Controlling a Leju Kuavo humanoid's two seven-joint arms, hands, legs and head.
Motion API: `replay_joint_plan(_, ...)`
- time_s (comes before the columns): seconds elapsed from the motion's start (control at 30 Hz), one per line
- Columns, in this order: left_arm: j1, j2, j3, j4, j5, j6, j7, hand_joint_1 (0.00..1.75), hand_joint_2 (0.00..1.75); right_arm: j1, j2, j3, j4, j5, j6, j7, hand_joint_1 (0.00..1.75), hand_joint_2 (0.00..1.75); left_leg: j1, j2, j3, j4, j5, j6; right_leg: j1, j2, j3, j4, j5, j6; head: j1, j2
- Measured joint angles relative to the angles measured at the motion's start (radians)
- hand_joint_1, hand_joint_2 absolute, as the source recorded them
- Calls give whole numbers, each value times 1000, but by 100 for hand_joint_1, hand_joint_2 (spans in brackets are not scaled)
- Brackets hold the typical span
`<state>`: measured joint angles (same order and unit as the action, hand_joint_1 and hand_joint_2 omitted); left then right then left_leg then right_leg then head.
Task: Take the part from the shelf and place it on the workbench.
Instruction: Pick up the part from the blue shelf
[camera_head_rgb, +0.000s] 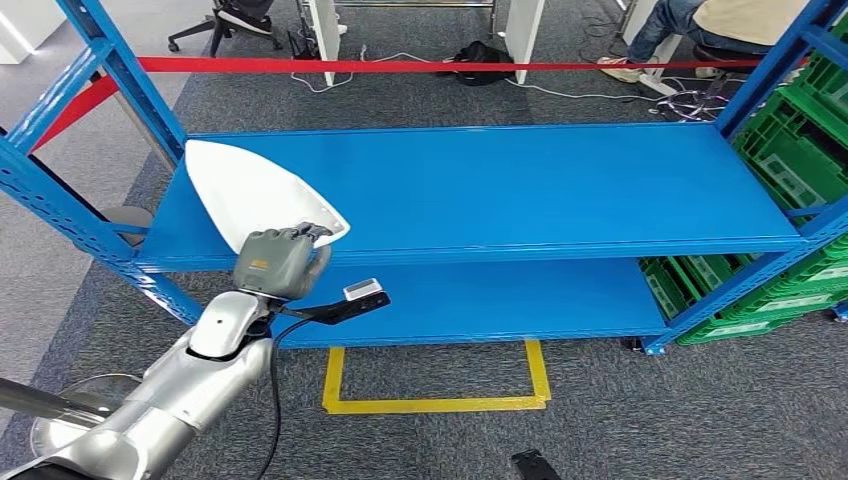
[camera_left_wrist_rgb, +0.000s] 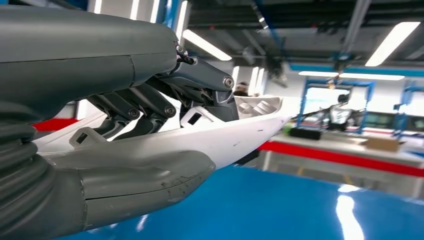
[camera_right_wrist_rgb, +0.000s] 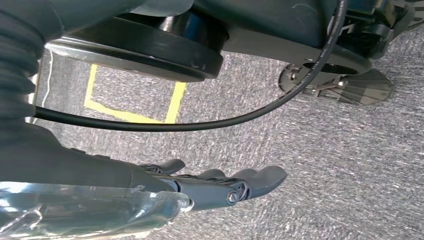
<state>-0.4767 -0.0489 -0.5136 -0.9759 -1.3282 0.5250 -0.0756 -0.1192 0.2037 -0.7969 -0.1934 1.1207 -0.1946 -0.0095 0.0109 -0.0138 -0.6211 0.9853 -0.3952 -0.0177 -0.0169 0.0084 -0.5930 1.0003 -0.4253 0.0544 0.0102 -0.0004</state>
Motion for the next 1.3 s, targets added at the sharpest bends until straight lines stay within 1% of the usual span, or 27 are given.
replay_joint_plan(0.17,-11,1,-52,-123,15,-81,-24,175,175,0,0,0,0,-1,0,-3,0,175,0,0,0,0,0,0,0,0,0,0,0,0,0,0)
replay_joint_plan(0.33,-5,6,-97,-204,13,-91,-22,175,175,4,0,0,0,-3,-6,-4,0,175,0,0,0,0,0,0,0,0,0,0,0,0,0,0)
replay_joint_plan(0.53,8,15,-128,-250,15,-91,-21,175,175,10,0,0,0,-4,-8,-5,0,175,0,0,0,0,0,0,0,0,0,0,0,0,0,0)
replay_joint_plan(0.8,12,25,-145,-266,22,-94,-21,175,175,12,0,-2,0,-4,-10,-5,0,175,0,0,0,0,0,0,0,0,0,0,0,0,0,0)
replay_joint_plan(0.97,14,29,-157,-266,39,-99,-21,175,175,12,0,-8,0,-5,-10,-3,0,175,-6,0,-1,4,-7,9,-6,0,2,-2,0,6,0,0)
replay_joint_plan(1.03,14,31,-159,-266,41,-102,-21,175,175,13,0,-11,0,-5,-10,-3,0,175,-10,0,-1,4,-8,13,-9,0,3,-4,0,11,0,0)
replay_joint_plan(1.1,14,32,-160,-267,43,-103,-21,175,175,12,0,-14,0,-5,-11,-3,0,175,-9,1,4,-3,-4,21,-11,0,3,-4,-2,17,0,0)
replay_joint_plan(1.13,13,32,-161,-267,44,-104,-21,175,175,12,0,-15,0,-5,-11,-3,0,175,-7,2,7,-8,-1,25,-11,0,-3,8,-11,19,0,0)
replay_joint_plan(1.17,13,32,-163,-267,46,-105,-21,175,175,12,0,-15,0,-5,-11,-3,0,175,-4,3,10,-13,1,29,-11,-1,-17,40,-31,20,2,0)
replay_joint_plan(1.2,13,31,-165,-267,47,-106,-21,175,175,11,0,-16,0,-6,-12,-4,0,175,-3,4,12,-15,2,31,-10,-1,-43,95,-61,21,4,0)
replay_joint_plan(1.27,15,32,-170,-267,48,-108,-21,175,175,9,0,-17,0,-7,-12,-5,0,175,-3,4,12,-15,1,33,-9,-1,-110,236,-124,22,7,0)
replay_joint_plan(1.3,17,32,-172,-267,48,-109,-21,175,175,7,0,-18,0,-7,-12,-6,0,175,-3,4,13,-14,0,32,-9,-1,-134,285,-137,23,7,0)
